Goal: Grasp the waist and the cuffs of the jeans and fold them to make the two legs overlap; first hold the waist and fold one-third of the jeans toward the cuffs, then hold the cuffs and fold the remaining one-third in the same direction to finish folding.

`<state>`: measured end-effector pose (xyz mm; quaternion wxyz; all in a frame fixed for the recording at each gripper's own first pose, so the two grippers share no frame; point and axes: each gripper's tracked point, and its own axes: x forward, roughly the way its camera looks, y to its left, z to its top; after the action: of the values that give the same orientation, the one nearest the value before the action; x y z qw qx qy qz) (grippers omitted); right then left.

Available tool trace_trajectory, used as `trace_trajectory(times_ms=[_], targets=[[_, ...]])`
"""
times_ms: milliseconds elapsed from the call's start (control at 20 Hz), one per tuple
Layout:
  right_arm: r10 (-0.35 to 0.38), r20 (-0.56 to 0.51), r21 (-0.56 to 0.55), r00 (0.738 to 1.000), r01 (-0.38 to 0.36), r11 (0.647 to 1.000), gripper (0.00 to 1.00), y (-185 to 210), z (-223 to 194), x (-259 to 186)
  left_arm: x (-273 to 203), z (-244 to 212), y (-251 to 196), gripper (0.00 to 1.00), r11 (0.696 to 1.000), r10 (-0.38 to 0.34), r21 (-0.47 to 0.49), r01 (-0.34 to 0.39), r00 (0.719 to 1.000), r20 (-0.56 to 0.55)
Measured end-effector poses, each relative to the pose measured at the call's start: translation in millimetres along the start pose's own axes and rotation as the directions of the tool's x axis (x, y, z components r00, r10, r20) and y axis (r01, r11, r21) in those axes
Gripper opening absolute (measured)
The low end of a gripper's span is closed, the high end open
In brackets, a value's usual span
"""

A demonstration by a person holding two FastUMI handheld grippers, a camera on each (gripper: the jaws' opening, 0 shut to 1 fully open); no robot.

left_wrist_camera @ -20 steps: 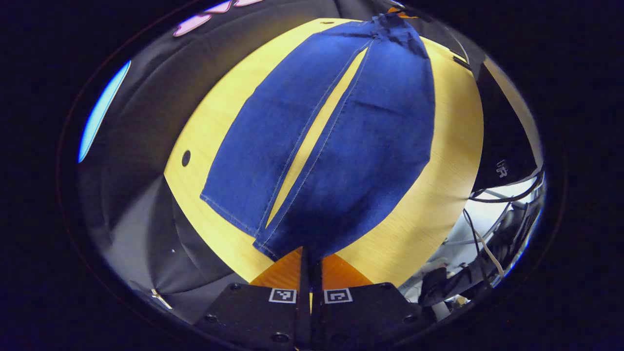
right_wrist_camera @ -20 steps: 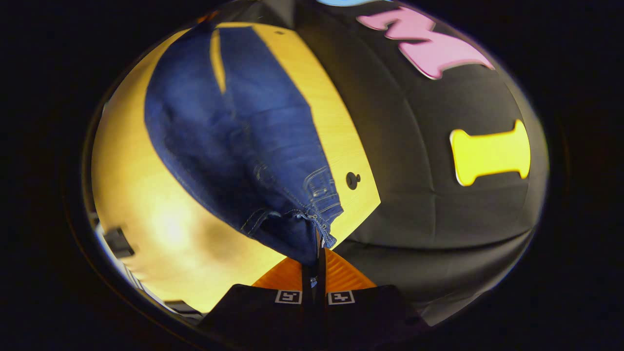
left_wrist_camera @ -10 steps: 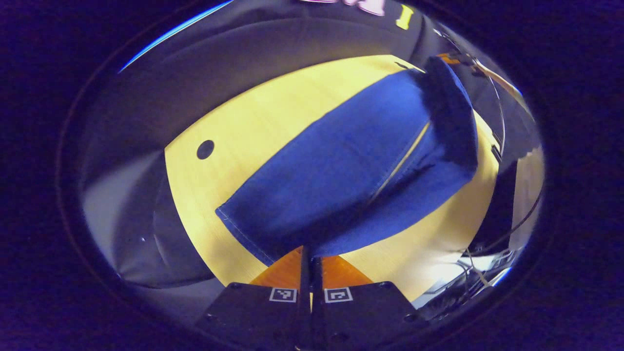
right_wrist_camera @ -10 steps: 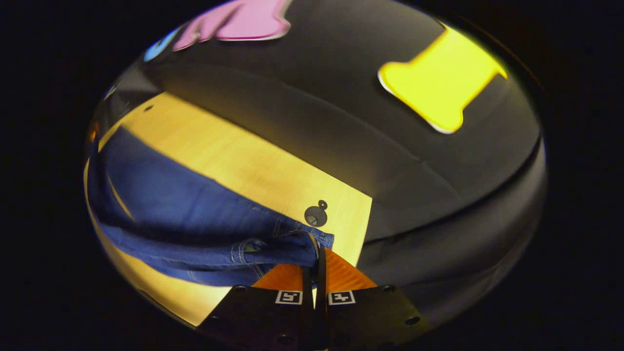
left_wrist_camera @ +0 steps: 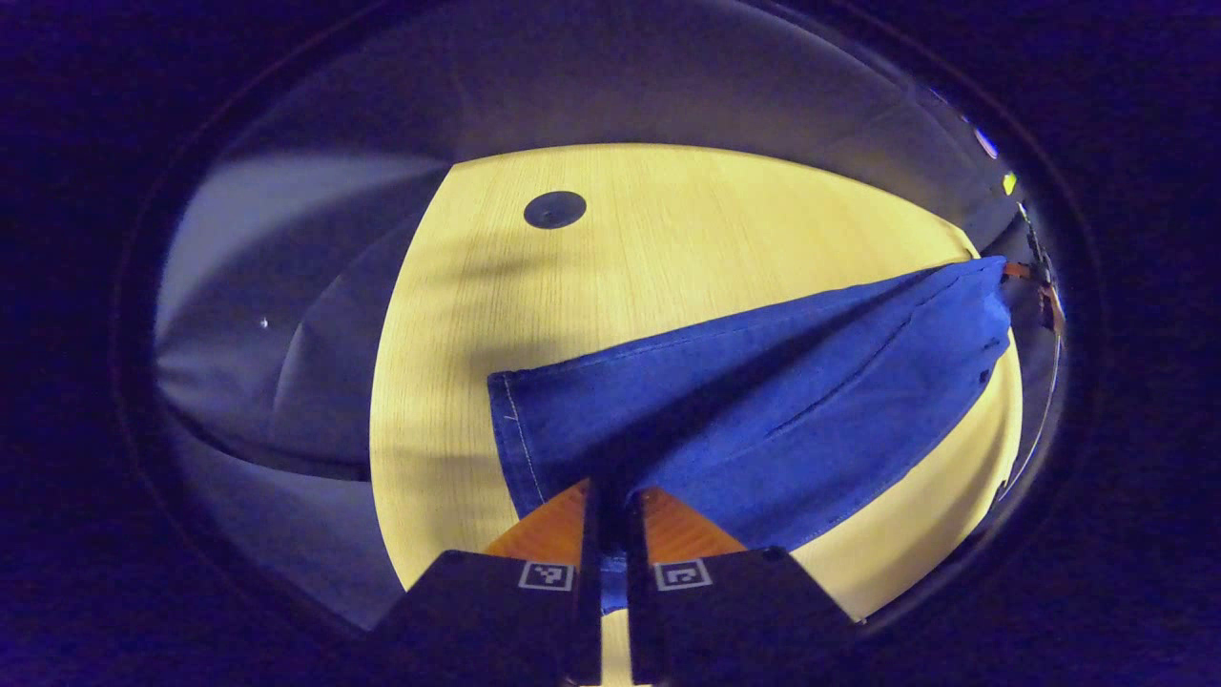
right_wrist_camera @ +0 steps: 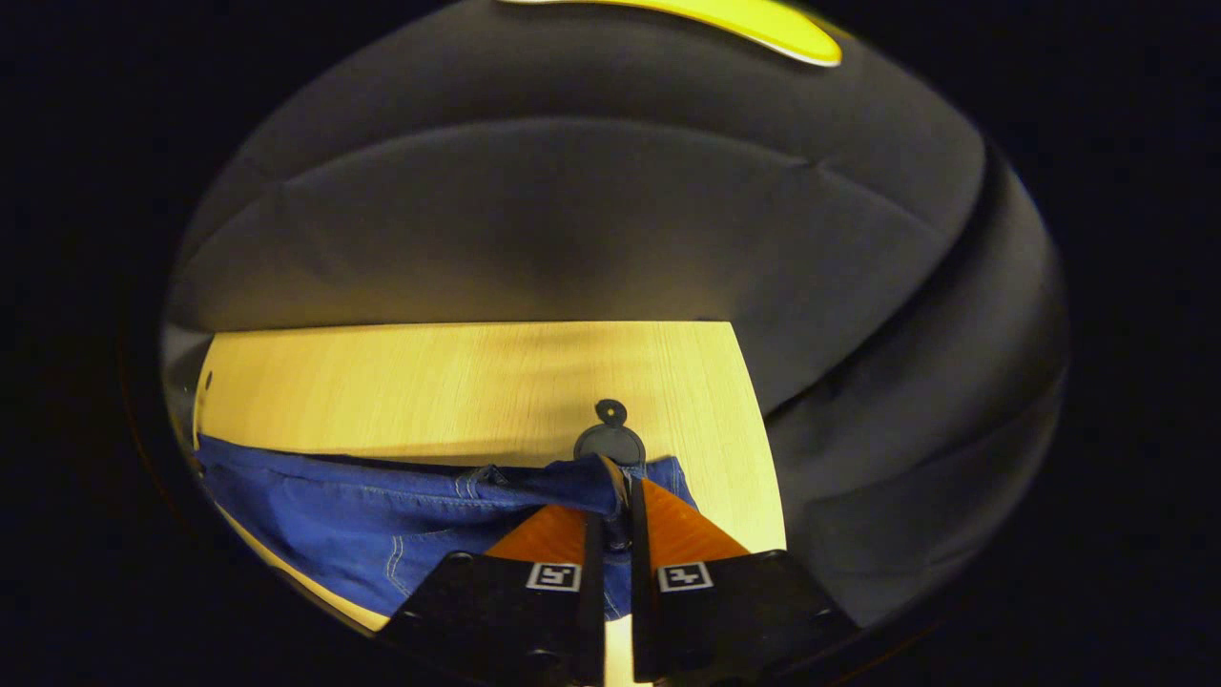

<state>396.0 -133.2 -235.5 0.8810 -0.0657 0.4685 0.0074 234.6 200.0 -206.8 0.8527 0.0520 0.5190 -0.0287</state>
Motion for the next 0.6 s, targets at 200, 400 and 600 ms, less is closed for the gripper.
trace_trajectory(times_ms=[200,400,600], targets=[[-0.009,0.063,0.044,0.998,0.006,0.999,0.78,11.3,-12.5,-9.4,-9.4,14.4,5.1,0.99,0.989,0.137,0.029,-0.142,0.980,0.141],[-0.038,0.231,0.187,0.972,-0.006,0.982,0.98,1.3,-7.4,-52.8,-85.2,48.5,-21.2,0.99,0.973,0.227,-0.072,-0.219,0.856,0.464],[-0.124,0.345,0.261,0.930,0.032,0.965,0.97,-6.5,-23.1,-76.5,-153.4,52.9,-83.2,0.98,0.973,0.233,-0.160,-0.169,0.723,0.650]])
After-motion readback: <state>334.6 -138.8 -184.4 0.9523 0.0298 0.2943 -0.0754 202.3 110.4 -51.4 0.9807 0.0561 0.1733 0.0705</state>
